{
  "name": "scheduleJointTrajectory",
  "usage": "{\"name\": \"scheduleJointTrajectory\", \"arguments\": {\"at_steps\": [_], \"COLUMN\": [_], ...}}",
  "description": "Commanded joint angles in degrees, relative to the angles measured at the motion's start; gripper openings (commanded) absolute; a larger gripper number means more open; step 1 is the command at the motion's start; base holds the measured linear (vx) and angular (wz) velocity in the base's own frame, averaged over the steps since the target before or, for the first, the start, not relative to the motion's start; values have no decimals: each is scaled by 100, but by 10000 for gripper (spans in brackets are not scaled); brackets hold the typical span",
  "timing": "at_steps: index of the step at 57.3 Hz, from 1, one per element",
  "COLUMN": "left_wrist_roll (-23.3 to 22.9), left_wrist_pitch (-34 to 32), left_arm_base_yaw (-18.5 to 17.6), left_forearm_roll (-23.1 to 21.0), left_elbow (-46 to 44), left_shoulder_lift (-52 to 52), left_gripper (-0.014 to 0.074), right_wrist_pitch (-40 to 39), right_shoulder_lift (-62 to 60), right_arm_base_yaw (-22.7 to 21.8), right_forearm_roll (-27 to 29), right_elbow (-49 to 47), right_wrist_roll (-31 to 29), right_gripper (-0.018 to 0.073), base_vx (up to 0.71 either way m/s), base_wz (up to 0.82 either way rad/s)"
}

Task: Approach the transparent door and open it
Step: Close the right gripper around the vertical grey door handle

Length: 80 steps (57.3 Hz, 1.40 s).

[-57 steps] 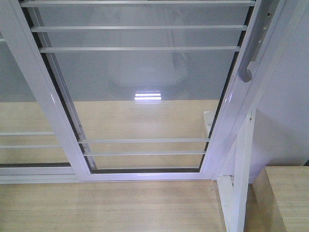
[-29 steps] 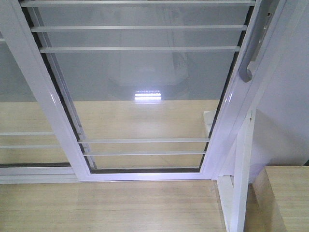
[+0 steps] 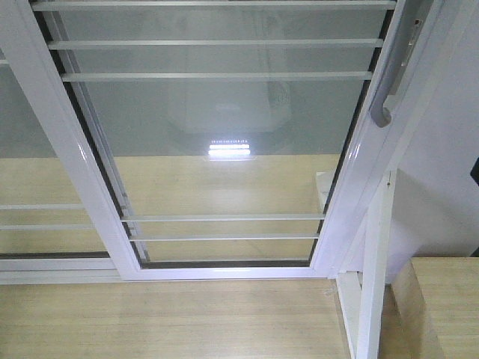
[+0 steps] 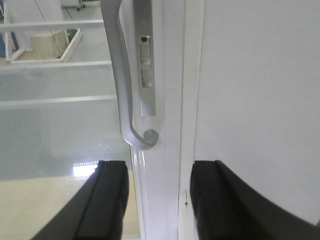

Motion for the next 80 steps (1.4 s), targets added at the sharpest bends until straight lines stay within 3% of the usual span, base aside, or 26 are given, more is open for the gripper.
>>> {"name": "scheduleJointTrajectory", "arguments": {"at_steps": [1, 12, 25, 37, 80], "left_wrist_roll": [-54, -59, -59, -59, -59], "left_wrist_pitch": [-423, -331, -187, -187, -188], "left_arm_base_yaw": [3, 3, 3, 3, 3], "left_forearm_roll": [-56, -61, -61, -61, -56], "left_elbow": [-189, -189, -189, -189, -189], "left_shoulder_lift": [27, 27, 27, 27, 27], "left_gripper": [421, 419, 419, 419, 419], "right_wrist_pitch": [-511, -160, -512, -1333, -2066], "right_shoulder_lift": [314, 1118, 2293, 3360, 5435], "right_arm_base_yaw": [1, 75, 797, 791, 784], "right_forearm_roll": [-82, -75, -68, -10, 43], "right_elbow": [-276, -949, -1903, -2525, -4278], "right_wrist_roll": [-120, -147, -481, -415, -746], "right_gripper": [424, 406, 390, 391, 366], "base_vx": [0, 0, 0, 0, 0], "base_wz": [0, 0, 0, 0, 0]}}
